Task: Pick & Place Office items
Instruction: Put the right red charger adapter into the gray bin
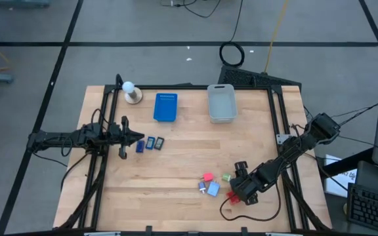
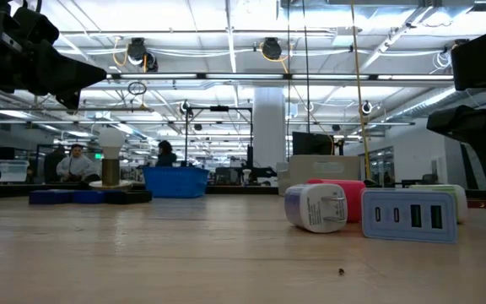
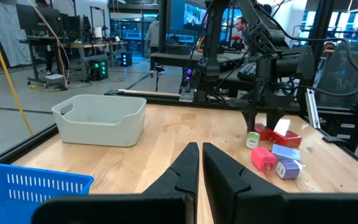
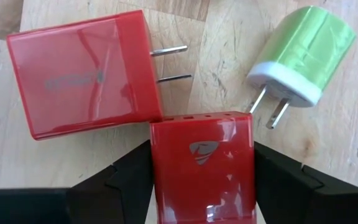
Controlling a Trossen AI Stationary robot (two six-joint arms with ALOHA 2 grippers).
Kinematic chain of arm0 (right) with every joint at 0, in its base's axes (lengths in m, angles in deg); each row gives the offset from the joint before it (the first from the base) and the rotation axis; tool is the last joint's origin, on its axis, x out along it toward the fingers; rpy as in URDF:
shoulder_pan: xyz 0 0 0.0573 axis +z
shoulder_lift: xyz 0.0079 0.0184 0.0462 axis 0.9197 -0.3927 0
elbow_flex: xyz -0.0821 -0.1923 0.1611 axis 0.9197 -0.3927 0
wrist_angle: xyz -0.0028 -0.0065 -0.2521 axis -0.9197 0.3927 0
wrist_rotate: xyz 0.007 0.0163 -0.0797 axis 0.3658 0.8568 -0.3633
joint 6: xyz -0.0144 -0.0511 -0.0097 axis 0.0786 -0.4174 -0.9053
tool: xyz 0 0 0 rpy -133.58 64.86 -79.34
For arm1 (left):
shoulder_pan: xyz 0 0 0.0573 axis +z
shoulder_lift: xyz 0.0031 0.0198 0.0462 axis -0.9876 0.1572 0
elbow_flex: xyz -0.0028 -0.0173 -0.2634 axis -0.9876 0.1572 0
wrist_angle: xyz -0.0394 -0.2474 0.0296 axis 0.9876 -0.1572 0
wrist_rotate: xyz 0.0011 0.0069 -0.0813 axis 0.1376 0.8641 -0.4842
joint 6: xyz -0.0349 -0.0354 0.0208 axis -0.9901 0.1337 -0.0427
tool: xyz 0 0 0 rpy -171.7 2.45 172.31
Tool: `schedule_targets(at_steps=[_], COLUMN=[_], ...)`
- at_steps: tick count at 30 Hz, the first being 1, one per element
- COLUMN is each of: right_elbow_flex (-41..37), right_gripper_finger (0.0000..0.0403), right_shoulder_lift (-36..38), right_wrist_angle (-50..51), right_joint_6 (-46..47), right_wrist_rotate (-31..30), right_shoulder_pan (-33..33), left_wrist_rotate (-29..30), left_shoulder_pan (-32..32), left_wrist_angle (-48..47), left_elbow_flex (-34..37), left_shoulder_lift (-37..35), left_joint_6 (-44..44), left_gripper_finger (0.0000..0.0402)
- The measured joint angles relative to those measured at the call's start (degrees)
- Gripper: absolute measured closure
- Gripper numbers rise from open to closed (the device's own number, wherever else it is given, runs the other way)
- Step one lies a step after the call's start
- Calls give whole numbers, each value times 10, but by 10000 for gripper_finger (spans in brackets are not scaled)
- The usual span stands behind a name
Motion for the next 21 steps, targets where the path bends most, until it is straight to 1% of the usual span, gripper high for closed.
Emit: schedule_targets(at_steps=[14,21], right_elbow_flex=[0,-2], right_gripper_finger=[180,183], right_shoulder_lift=[3,46], right_wrist_angle=[21,44], right_joint_6=[15,15], right_wrist_rotate=[1,0], right_shoulder_pan=[0,-12], left_wrist_rotate=[0,0], left_shoulder_pan=[0,0], left_wrist_angle=[0,0], left_elbow_flex=[0,0], left_shoulder_lift=[0,0], left_joint_6=[0,0], left_gripper_finger=[380,380])
